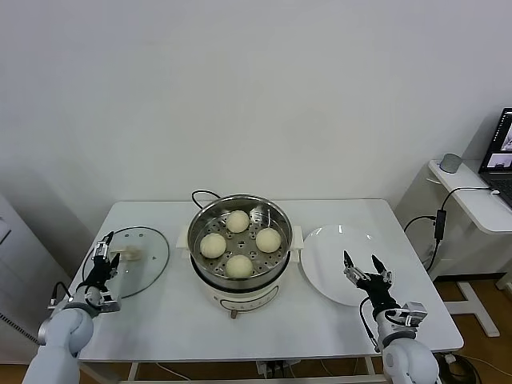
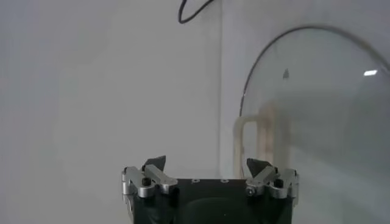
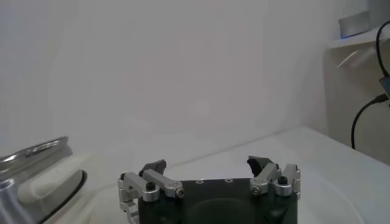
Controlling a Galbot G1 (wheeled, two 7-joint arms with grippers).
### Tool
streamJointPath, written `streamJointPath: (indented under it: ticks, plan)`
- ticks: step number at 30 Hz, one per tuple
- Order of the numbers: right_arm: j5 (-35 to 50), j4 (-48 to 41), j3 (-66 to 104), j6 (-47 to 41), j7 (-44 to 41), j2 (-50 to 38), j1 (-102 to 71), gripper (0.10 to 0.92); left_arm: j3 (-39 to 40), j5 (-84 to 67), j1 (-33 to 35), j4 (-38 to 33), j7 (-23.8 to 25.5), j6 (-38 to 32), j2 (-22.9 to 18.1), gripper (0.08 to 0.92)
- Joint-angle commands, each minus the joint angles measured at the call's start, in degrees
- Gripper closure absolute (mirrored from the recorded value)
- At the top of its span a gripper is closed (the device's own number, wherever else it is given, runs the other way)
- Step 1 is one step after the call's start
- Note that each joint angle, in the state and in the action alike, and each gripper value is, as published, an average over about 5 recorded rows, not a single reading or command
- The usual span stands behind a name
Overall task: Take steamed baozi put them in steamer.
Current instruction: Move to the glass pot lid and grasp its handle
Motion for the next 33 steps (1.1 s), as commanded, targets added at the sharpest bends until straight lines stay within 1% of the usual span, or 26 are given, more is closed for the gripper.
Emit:
streamJointPath:
  ticks: [1, 11, 24, 33]
  plan:
    - [-0.06, -0.26, -0.01, 0.13, 0.02, 0.13, 0.02, 0.203, 0.15, 3.15, -3.40, 4.03, -0.31, 2.13, -1.00, 0.177]
    - [-0.09, -1.18, -0.04, 0.47, -0.04, 0.22, 0.45, 0.203, 0.37, 4.16, -4.94, 6.13, -0.87, 2.75, -1.27, 0.177]
    - [-0.45, -2.38, -0.35, 0.93, -0.07, 0.47, 1.05, 0.203, 1.35, 3.39, -7.76, 7.84, -1.72, 5.48, -3.09, 0.177]
    - [-0.75, -2.79, -0.72, 1.17, -0.11, 0.50, 1.16, 0.203, 1.35, 3.61, -9.16, 10.84, -2.83, 5.94, -3.48, 0.177]
